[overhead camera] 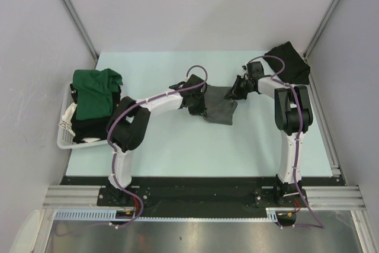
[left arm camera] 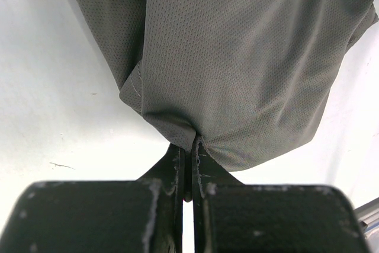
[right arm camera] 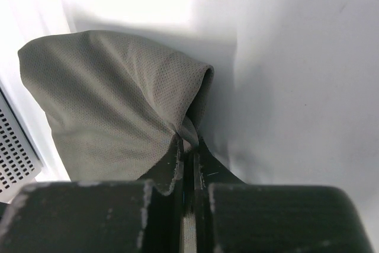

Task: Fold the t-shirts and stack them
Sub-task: Put the neatly folded tshirt into the corner of the board with both arms

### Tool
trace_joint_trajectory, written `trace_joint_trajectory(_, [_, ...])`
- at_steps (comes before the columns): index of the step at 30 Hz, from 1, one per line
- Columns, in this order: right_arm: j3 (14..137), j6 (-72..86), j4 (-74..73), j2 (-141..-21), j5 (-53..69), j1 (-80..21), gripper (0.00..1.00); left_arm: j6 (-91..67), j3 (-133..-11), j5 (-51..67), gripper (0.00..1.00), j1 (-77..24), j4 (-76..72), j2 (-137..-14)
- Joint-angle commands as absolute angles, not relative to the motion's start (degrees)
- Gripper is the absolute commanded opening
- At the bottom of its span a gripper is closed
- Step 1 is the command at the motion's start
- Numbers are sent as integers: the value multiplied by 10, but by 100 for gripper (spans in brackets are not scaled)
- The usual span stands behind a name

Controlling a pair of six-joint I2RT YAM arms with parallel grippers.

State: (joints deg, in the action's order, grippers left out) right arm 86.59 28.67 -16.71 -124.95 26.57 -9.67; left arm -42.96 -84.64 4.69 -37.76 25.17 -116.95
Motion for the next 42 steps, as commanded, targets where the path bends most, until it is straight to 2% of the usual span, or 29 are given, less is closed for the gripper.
trace_joint_trajectory(1, [861,264,-187,-1255,234,-105,0,-417,-870,46,0,-383,249,-1140])
trace_joint_trajectory(11, [902,258,-179,-1242,244,-104,0,-403,-949,63,0,-383,268,-1148])
trace_joint_trajectory(19, [992,236,-232,-1231,230,-86,0,-394,-1082,86,0,-384,299,-1195])
trace_joint_trajectory(31, [1006,215,-257,-1209,221,-31,0,-403,-1225,105,0,-391,318,-1264])
trace_joint_trajectory(35, [1025,198,-271,-1206,215,-4,0,-410,-1309,122,0,-398,315,-1311])
trace_joint_trajectory(38, [1035,178,-271,-1190,196,19,0,-416,-1361,138,0,-401,295,-1354])
trace_joint_trajectory(42, [1059,139,-279,-1172,162,37,0,-439,-1368,161,1,-401,191,-1394])
